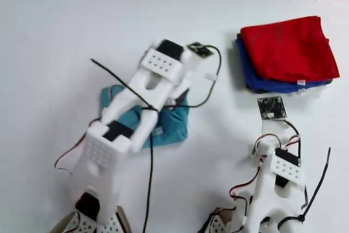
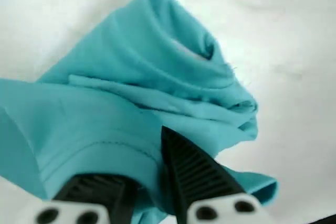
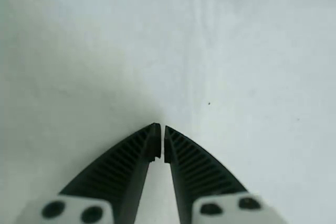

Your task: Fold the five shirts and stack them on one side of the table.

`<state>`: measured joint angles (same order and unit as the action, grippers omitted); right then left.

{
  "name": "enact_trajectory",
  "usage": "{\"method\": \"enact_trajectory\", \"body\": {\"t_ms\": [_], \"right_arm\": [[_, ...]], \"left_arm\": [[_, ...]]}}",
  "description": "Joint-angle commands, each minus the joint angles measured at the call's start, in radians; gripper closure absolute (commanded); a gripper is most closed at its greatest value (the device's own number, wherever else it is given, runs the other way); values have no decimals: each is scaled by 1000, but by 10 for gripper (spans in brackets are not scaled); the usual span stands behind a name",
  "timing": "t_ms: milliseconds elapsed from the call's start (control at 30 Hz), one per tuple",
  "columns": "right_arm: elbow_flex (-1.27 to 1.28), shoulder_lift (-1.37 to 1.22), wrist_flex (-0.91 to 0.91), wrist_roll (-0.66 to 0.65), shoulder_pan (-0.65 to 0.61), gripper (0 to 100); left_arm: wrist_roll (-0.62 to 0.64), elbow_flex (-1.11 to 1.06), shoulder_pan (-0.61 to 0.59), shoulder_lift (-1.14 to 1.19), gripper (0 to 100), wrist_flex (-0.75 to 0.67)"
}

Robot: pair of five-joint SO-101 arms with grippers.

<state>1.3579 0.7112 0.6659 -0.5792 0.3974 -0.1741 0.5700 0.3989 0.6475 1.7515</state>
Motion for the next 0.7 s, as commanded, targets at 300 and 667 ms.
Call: {"method": "enact_trajectory", "body": {"t_ms": [300, 667], "right_arm": [[-3, 28, -13, 0, 13, 977], [-3, 28, -16, 0, 13, 977]], "left_arm": [[8, 50, 8, -80, 743, 32], [3, 24, -201, -396, 966, 31]]}}
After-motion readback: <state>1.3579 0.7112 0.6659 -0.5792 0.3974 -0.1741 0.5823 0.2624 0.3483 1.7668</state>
